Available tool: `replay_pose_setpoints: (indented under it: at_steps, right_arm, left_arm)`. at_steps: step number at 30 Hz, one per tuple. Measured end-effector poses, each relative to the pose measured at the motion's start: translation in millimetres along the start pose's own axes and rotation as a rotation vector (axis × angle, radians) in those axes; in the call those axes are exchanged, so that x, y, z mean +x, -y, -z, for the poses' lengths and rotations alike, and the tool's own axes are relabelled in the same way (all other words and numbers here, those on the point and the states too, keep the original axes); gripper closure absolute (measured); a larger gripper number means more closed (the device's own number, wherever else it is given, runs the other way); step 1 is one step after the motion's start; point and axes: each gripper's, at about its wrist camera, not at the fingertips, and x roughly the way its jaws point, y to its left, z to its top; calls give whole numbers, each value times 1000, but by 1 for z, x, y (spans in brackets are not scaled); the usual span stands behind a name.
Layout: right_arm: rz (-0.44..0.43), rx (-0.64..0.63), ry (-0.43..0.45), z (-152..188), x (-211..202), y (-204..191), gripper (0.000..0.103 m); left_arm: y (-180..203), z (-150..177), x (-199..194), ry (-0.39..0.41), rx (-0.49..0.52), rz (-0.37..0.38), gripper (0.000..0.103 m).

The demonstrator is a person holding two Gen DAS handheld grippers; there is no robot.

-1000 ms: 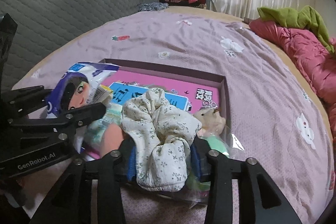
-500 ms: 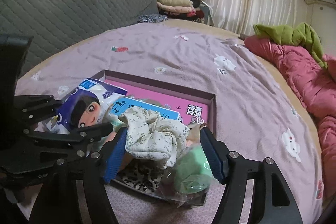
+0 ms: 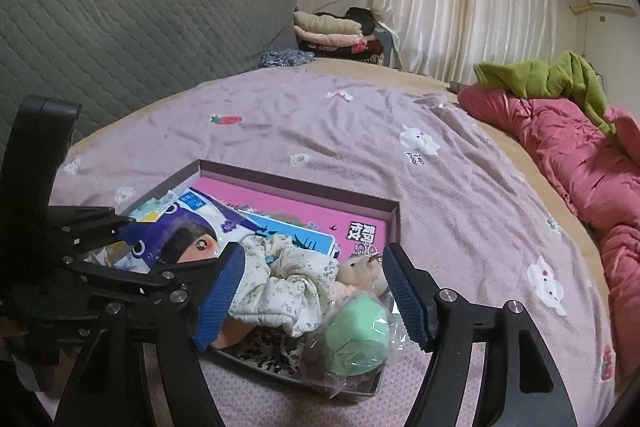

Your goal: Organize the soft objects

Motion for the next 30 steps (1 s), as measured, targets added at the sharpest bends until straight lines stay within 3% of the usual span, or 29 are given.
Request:
replay_pose_setpoints:
  at_steps: [17,30]
  right_arm:
    - [-16,13,42,-1,-10,-3,29]
    - [-24,53,39,18,-28,-15,29]
  left_arm:
    - [-7,-5,-28,74,-57,-73,34]
    - [-12,20,-58,73,-114,-167,34]
